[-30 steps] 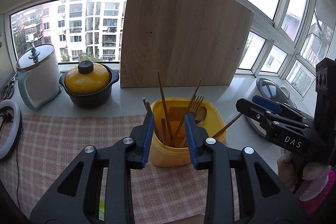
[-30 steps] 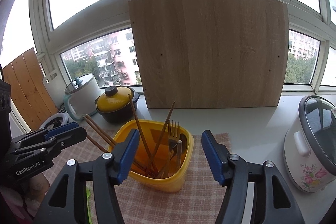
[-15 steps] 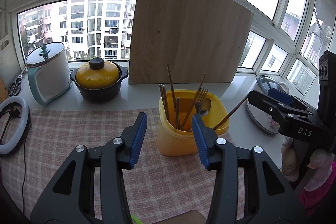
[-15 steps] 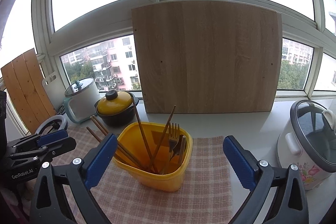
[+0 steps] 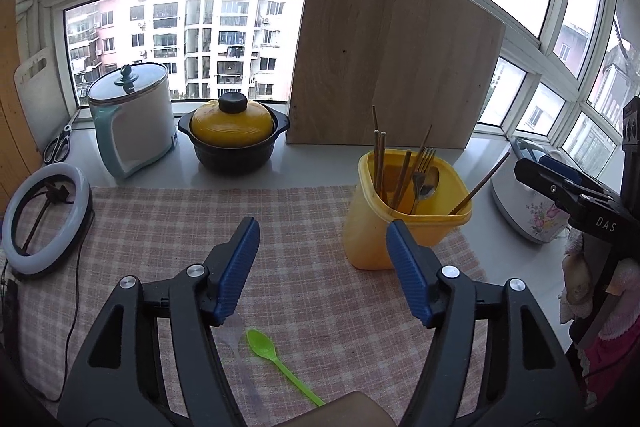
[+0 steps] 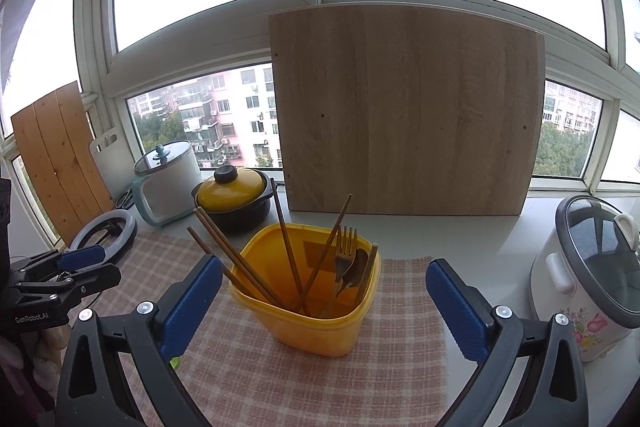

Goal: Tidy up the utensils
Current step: 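Move both open tools back to the clear and green spoons on the mat, then close the left gripper on the clear spoon while the right gripper closes on the green spoon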

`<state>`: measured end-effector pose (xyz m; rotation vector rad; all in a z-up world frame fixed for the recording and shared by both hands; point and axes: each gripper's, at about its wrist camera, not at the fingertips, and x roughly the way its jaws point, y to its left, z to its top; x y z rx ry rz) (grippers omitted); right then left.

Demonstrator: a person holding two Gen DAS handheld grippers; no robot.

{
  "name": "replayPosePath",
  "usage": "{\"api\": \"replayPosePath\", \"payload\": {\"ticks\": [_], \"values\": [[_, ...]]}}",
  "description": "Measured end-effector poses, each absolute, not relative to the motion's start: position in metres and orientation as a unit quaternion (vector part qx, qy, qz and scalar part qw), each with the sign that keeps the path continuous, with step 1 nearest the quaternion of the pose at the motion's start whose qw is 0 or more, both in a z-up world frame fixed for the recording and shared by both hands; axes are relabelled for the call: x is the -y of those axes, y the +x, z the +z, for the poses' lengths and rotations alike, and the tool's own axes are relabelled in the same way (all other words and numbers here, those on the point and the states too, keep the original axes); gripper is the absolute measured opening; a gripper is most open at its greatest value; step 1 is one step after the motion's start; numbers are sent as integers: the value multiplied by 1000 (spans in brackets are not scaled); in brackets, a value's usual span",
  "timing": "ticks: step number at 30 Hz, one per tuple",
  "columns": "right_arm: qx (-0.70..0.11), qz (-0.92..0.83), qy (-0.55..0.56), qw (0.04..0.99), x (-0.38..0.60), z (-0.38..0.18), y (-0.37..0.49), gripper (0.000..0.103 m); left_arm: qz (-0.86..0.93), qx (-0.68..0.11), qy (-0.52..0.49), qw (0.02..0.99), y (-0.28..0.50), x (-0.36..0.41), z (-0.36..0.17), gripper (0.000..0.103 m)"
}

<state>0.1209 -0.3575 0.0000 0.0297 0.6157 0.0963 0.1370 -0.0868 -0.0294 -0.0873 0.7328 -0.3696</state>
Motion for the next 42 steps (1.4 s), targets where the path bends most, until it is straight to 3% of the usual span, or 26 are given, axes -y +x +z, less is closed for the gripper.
{"api": "replayPosePath", "payload": {"ticks": [19, 27, 36, 42], "values": [[-341, 145, 10, 929, 309, -46, 91, 100, -118, -450, -102, 879, 138, 2, -105, 68], [-408, 207, 1, 889, 273, -87, 99, 80, -132, -487, -96, 858, 150, -4, -133, 63], [-497, 251, -20, 830, 218, -144, 119, 52, -145, -513, -91, 841, 163, -1, -164, 47], [-540, 263, -18, 800, 196, -177, 136, 42, -152, -524, -91, 833, 173, 0, -179, 45]]}}
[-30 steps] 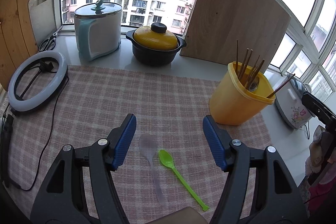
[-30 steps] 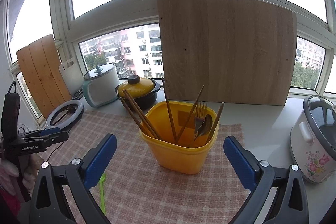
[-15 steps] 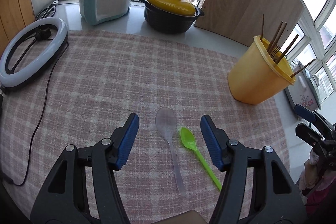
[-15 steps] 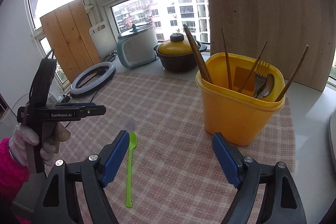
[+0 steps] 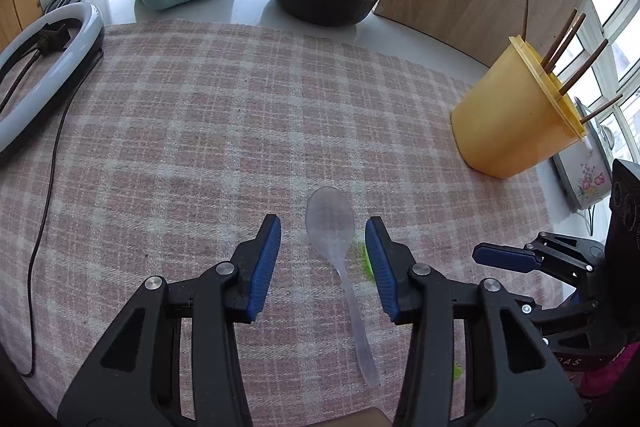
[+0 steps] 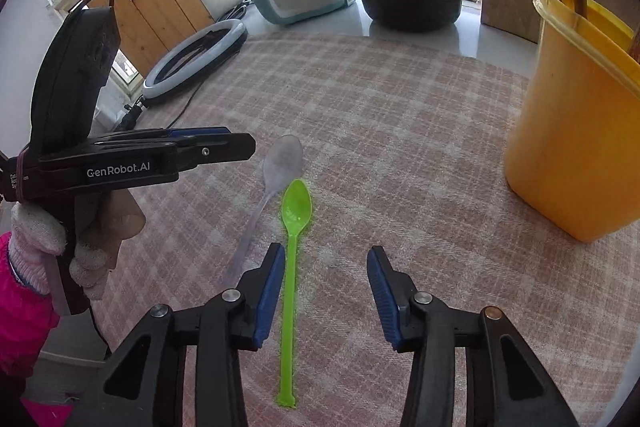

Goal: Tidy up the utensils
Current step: 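Close the left gripper on the clear spoon while the right gripper closes on the green spoon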

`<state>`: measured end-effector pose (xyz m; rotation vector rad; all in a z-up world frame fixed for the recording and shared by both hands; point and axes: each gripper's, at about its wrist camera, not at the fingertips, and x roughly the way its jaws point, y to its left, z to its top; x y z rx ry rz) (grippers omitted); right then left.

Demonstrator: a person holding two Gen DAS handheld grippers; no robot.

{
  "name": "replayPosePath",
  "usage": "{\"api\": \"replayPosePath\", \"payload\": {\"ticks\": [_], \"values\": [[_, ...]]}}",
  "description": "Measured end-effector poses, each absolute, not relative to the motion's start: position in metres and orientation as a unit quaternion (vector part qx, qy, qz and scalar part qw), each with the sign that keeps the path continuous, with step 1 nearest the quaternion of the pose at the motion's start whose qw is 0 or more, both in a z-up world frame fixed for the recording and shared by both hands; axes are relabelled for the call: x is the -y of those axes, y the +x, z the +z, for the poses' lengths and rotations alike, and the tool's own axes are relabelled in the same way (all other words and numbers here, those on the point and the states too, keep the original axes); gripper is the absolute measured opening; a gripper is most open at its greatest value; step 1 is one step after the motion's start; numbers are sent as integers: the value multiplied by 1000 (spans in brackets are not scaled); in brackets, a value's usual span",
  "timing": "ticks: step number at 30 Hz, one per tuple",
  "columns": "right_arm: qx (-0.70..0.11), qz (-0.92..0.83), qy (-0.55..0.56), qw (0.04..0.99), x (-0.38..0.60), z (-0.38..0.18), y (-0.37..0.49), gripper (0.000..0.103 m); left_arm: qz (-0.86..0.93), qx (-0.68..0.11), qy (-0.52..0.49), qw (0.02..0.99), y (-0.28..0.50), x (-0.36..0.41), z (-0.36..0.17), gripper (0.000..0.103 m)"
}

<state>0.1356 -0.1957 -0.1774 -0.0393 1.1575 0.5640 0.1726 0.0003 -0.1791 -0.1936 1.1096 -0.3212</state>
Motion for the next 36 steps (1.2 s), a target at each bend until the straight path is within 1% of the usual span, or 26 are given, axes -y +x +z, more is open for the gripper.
{"api": "replayPosePath", "payload": {"ticks": [4, 12, 15, 19, 26, 29, 30, 33, 36], "values": [[-553, 267, -19, 789, 186, -190, 145, 39, -155, -530, -85, 830, 179, 1, -188, 45], [-566, 277, -31, 776, 166, -204, 160, 38, -159, -537, -89, 824, 186, 3, -200, 44], [-567, 278, -44, 774, 159, -207, 162, 36, -159, -539, -88, 823, 188, 4, -202, 40], [-565, 276, -59, 775, 151, -209, 165, 33, -160, -538, -90, 823, 192, 4, -205, 40], [-557, 275, -82, 780, 140, -211, 164, 33, -163, -540, -92, 821, 197, 5, -209, 40], [-549, 268, -103, 785, 136, -212, 162, 25, -161, -541, -94, 820, 198, 5, -211, 40], [-548, 268, -105, 786, 135, -212, 163, 24, -161, -542, -95, 819, 199, 4, -212, 40], [-546, 261, -110, 789, 136, -212, 165, 11, -161, -541, -97, 820, 199, 4, -214, 40], [-550, 262, -100, 787, 140, -212, 169, 7, -161, -540, -95, 821, 199, 4, -214, 40]]}}
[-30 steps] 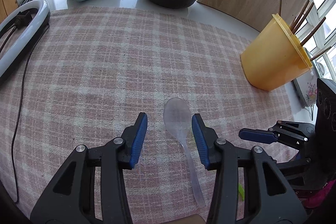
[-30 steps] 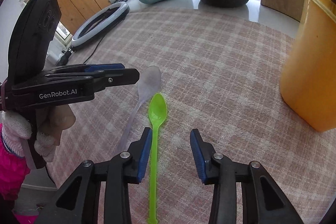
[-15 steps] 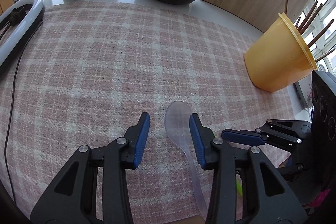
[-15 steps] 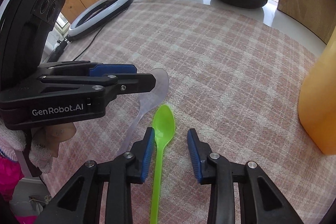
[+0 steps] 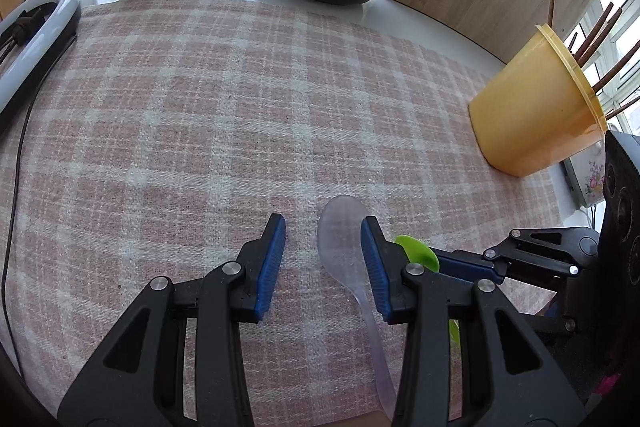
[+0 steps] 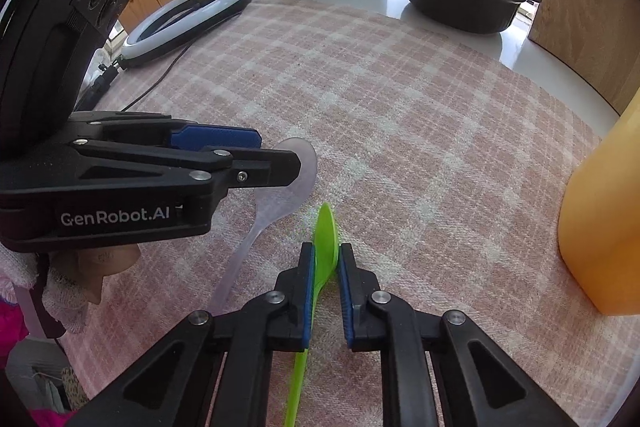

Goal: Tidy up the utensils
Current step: 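Close the left gripper on the clear spoon while the right gripper closes on the green spoon, then lift the clear and green spoons and carry them over the yellow container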

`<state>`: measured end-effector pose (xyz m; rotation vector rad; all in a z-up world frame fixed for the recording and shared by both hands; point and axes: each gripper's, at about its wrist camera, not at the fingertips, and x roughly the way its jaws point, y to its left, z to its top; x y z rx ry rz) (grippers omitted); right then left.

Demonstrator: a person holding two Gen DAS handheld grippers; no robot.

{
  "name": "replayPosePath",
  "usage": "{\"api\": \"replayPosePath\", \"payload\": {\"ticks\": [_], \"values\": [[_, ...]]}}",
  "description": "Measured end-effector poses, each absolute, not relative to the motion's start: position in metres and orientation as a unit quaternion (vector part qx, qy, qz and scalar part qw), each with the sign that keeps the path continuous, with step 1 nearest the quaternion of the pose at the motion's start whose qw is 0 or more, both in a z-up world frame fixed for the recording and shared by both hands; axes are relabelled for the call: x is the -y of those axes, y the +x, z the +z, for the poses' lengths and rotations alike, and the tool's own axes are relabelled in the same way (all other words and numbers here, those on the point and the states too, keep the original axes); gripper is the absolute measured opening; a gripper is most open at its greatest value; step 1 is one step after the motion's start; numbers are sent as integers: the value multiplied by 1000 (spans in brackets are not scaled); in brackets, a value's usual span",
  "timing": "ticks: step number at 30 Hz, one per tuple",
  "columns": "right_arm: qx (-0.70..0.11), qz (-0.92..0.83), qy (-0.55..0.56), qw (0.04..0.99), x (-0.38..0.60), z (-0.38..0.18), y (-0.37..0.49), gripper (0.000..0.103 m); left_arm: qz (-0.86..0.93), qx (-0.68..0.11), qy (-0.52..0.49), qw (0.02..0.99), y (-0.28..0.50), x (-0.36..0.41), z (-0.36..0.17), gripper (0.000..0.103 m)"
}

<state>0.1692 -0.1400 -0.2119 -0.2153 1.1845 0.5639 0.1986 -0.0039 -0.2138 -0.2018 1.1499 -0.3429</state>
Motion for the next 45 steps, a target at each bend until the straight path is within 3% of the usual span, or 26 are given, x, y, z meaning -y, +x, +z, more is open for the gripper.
{"api": "replayPosePath", "payload": {"ticks": [8, 12, 19, 45], "values": [[-556, 257, -64, 788, 148, -211, 175, 1, -160, -536, -88, 824, 203, 11, -216, 33], [-557, 256, -56, 788, 151, -211, 174, 1, -156, -536, -73, 826, 202, 17, -217, 10], [-552, 251, -47, 794, 156, -204, 173, 1, -156, -528, -76, 831, 200, 17, -212, 3], [-469, 222, 33, 854, 229, -124, 146, 1, -181, -449, -92, 870, 156, 15, -124, 0]]}}
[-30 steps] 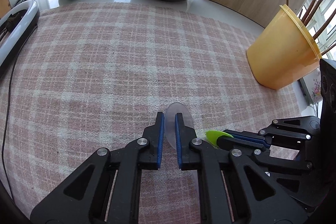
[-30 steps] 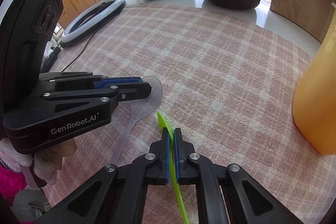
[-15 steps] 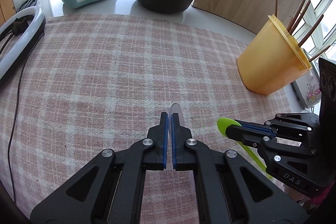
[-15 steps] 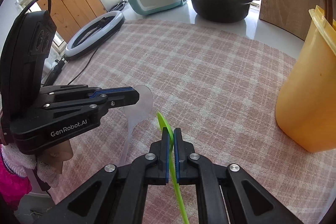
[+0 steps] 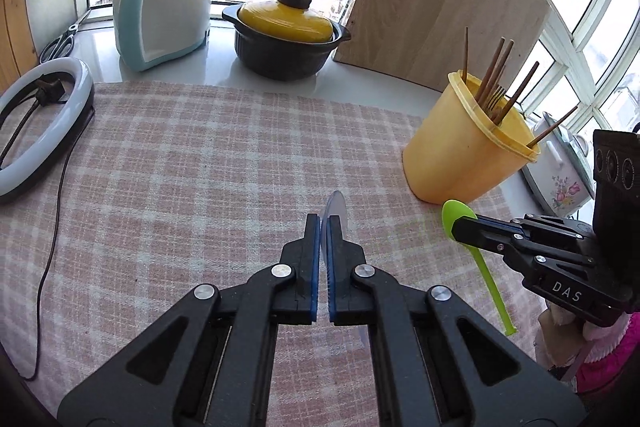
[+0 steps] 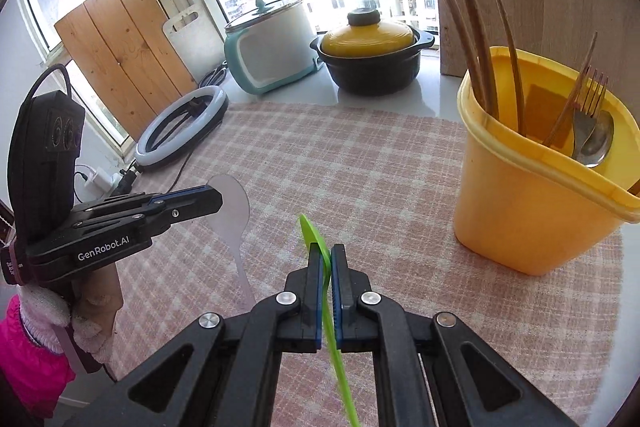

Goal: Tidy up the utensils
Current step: 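Lift the clear and green spoons and carry them over the yellow container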

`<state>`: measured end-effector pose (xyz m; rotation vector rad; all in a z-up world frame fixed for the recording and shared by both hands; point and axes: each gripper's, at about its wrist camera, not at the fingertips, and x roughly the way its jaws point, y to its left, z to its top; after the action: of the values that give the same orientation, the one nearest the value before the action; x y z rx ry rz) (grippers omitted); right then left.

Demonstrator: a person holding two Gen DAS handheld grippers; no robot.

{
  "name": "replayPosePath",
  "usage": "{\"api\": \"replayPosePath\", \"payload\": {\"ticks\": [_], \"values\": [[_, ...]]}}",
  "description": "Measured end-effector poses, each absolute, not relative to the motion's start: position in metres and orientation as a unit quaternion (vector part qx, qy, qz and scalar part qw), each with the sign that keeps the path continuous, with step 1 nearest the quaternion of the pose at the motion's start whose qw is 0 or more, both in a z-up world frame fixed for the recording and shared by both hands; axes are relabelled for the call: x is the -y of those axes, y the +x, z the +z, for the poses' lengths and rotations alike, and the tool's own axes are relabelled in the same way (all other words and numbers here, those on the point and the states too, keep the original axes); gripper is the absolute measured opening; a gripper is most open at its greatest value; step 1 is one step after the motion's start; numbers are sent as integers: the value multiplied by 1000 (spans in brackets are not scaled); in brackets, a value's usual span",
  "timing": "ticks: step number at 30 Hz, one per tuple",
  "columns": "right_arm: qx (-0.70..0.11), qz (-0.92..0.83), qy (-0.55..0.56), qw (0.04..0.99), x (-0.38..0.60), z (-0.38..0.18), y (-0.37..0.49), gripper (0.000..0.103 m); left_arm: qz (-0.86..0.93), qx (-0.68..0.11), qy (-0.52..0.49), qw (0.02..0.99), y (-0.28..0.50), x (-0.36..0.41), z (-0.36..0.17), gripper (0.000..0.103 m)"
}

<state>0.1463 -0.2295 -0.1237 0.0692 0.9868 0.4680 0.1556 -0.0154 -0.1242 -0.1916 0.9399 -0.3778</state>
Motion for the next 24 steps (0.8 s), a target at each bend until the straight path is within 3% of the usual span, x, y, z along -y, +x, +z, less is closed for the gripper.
{"api": "replayPosePath", "payload": {"ticks": [24], "values": [[-324, 174, 134, 920, 333, -8, 142, 1, -249, -345, -65, 902, 148, 97, -19, 0]]}}
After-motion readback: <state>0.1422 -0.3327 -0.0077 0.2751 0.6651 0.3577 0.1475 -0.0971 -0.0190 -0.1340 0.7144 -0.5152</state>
